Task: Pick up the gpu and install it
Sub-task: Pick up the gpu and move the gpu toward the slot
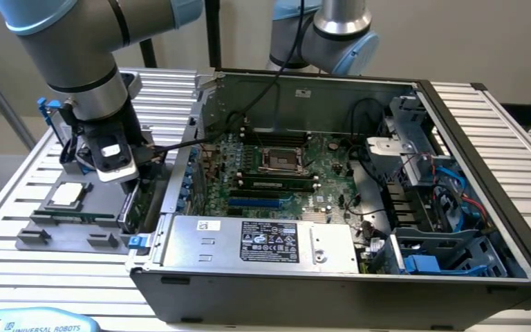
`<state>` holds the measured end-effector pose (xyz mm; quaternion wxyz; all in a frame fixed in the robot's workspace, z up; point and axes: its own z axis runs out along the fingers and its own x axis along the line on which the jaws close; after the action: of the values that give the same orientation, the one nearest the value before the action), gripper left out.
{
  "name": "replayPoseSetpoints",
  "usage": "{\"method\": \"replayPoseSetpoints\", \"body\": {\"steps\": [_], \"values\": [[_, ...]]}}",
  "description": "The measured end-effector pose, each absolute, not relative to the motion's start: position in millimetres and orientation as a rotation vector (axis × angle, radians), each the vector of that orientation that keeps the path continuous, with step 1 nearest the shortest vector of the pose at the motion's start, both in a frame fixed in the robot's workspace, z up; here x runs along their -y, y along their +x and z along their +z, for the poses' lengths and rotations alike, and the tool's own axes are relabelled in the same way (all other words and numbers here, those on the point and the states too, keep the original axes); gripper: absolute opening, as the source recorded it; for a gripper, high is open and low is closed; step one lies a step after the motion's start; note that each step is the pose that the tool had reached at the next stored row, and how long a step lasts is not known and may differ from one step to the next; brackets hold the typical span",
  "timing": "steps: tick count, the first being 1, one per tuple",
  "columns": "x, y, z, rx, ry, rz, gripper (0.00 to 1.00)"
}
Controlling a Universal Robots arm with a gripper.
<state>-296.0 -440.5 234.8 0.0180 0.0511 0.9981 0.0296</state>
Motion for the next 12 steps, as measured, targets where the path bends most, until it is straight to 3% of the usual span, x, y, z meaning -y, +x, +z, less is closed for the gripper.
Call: {"method": "replayPoseSetpoints", "body": {"steps": [12], "values": [[440.5,-296.0,234.9,-3.104,0.099,0.093,0.27]]}}
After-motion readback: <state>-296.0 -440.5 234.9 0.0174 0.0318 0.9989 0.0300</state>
